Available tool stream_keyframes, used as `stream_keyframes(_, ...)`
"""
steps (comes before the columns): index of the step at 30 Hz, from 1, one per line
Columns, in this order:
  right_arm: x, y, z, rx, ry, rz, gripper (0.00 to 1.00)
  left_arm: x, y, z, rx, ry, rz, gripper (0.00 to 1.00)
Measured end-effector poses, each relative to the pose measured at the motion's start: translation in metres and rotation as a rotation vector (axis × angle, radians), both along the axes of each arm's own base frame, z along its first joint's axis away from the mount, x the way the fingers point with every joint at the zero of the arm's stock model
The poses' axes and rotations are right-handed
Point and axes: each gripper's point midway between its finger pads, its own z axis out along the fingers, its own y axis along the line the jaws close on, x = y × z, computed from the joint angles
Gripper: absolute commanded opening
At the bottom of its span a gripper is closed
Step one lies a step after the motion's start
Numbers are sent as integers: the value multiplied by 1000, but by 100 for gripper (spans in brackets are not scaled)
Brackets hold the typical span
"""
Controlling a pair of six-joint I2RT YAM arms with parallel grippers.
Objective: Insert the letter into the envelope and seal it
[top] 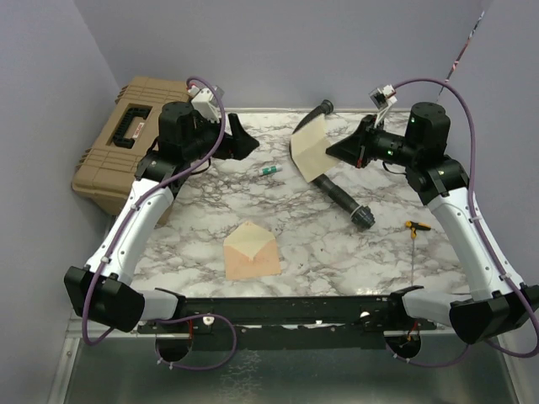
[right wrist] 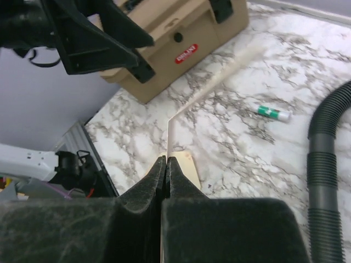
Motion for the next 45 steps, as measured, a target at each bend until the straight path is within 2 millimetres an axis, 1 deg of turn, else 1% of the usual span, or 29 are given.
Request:
stream_keyframes(2, 8, -5, -10, -25, 29, -53, 0, 17, 24, -13, 97, 5, 153, 83)
stream_keyframes(4, 12, -6, -19, -44, 57, -61, 0, 23, 40, -18, 154, 10, 232, 83)
stream_keyframes(6, 13, -4, -29, -63, 90, -48, 0, 24, 43, -14, 168, 0, 246, 84)
stream_keyframes(8, 10, -1, -35, -66, 116, -13, 0, 21, 36, -4, 146, -23, 206, 86)
stream_keyframes(11, -3, 7, -33, -38, 129, 82, 0, 7, 8, 15, 68, -67, 78, 89)
stream_keyframes(12, -9, 9, -30, -25, 126, 117, 0, -2, -7, 22, 42, -86, 21, 89)
stream_keyframes(14, -19, 14, -24, 1, 115, 184, 0, -22, -36, 31, 4, -115, -97, 92)
stream_keyframes(15, -24, 16, -21, 13, 111, 215, 0, -37, -54, 37, -16, -136, -174, 93)
stream_keyframes(17, -33, 19, -15, 39, 103, 276, 0, -62, -76, 43, -39, -157, -292, 94)
stream_keyframes(18, -38, 20, -11, 54, 99, 310, 0, -74, -86, 45, -49, -166, -352, 93)
stream_keyframes(20, -44, 22, -5, 74, 88, 352, 0, -86, -94, 47, -60, -180, -422, 93)
stream_keyframes(21, -48, 23, -1, 84, 79, 374, 0, -89, -95, 47, -62, -184, -441, 93)
stream_keyframes(23, -54, 23, 6, 99, 66, 404, 0, -94, -97, 47, -65, -194, -483, 89)
stream_keyframes(24, -57, 23, 9, 106, 59, 417, 0, -95, -97, 48, -67, -198, -501, 83)
stream_keyframes(25, -59, 24, 13, 115, 55, 432, 1, -98, -98, 49, -70, -202, -521, 78)
stream_keyframes(27, -65, 24, 20, 135, 54, 469, 0, -104, -98, 51, -76, -217, -561, 72)
stream_keyframes(32, -75, 25, 35, 171, 52, 534, 0, -114, -100, 54, -81, -250, -628, 67)
stream_keyframes(36, -74, 26, 39, 181, 51, 545, 0, -118, -102, 59, -96, -270, -653, 61)
stream_keyframes(40, -68, 28, 37, 184, 57, 541, 1, -121, -104, 64, -119, -263, -663, 52)
stream_keyframes(43, -63, 28, 36, 185, 59, 524, 0, -122, -105, 64, -130, -249, -672, 47)
stream_keyframes(44, -63, 28, 36, 185, 57, 521, 0, -122, -105, 63, -134, -240, -675, 43)
stream_keyframes(45, -62, 29, 37, 185, 54, 516, 0, -121, -106, 62, -136, -233, -676, 36)
